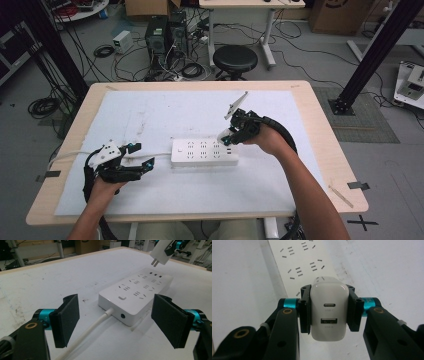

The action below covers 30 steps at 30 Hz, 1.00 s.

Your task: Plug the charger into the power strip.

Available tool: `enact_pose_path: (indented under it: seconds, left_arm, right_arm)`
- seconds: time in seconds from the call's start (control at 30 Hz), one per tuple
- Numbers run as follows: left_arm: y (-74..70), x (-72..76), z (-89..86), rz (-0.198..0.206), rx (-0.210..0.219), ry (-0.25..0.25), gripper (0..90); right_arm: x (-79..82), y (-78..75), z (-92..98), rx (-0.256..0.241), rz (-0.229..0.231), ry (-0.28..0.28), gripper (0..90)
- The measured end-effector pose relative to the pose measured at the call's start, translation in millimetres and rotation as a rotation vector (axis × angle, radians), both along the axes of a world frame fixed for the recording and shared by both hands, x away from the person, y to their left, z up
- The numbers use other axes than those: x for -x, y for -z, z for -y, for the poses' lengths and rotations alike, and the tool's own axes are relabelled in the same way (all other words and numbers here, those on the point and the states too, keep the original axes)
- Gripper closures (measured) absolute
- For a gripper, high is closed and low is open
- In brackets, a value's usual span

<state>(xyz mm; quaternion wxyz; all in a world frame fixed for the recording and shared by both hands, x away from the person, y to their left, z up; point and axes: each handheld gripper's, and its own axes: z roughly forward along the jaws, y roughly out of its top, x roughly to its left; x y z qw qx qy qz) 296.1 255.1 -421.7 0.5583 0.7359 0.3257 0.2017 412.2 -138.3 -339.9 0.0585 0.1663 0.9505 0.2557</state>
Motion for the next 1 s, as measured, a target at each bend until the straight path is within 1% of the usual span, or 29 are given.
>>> enact_pose_path:
  seconds: [0.03, 0.07, 0.13, 0.2, 0.37, 0.43, 0.47, 0.5, 0.63, 0.77, 0.9, 0.97, 1.0]
  left_arm:
    - [0.2, 0.0, -0.3, 0.001, -0.001, 0.0, 22.7]
    - [0.6, 0.2, -0.3, 0.002, 0.002, 0.0, 22.7]
    - [0.9, 0.6, -1.1, -0.001, 0.003, -0.002, 22.7]
    - [1.1, 0.6, -1.8, 0.001, 0.004, -0.005, 22.7]
    - [0.9, 1.8, -1.4, 0.005, 0.006, -0.005, 22.7]
    - [1.0, 2.0, -1.5, 0.005, 0.002, -0.003, 22.7]
    - [1.9, 2.4, -1.1, 0.004, 0.006, -0.001, 22.7]
    - [2.3, 2.5, -1.3, 0.005, 0.006, 0.002, 22.7]
    - [2.9, 2.9, -2.2, 0.002, 0.012, -0.003, 22.7]
    - [3.3, 2.3, -3.0, 0.006, 0.011, -0.004, 22.7]
    - [4.9, 2.4, -3.8, 0.002, 0.018, -0.008, 22.7]
    - [5.2, 2.5, -4.3, 0.001, 0.016, -0.006, 22.7]
    - [6.0, 2.4, -4.8, 0.0, 0.018, -0.007, 22.7]
  right_arm:
    - [-0.4, 0.6, 0.4, 0.006, 0.007, -0.003, 63.4]
    - [-0.8, 1.1, 0.4, 0.009, 0.001, -0.008, 63.3]
    - [-1.6, 2.0, 0.0, 0.006, 0.008, -0.03, 63.4]
    - [-2.5, 2.3, -2.2, 0.012, 0.013, -0.052, 63.4]
    - [-5.7, 4.4, -11.6, 0.062, 0.024, -0.089, 63.4]
    - [-6.7, 5.5, -13.3, 0.069, 0.024, -0.096, 63.4]
    - [-7.5, 6.7, -15.0, 0.074, 0.02, -0.101, 63.4]
    - [-9.9, 9.2, -17.8, 0.091, 0.021, -0.113, 63.4]
    - [-13.4, 13.1, -22.7, 0.102, 0.019, -0.133, 63.4]
    - [-16.1, 15.3, -29.3, 0.137, 0.028, -0.164, 63.3]
    - [-18.1, 15.0, -35.3, 0.161, 0.025, -0.18, 63.4]
    - [-17.9, 15.0, -36.7, 0.164, 0.027, -0.187, 63.4]
    - [-18.2, 14.8, -37.5, 0.177, 0.022, -0.198, 63.4]
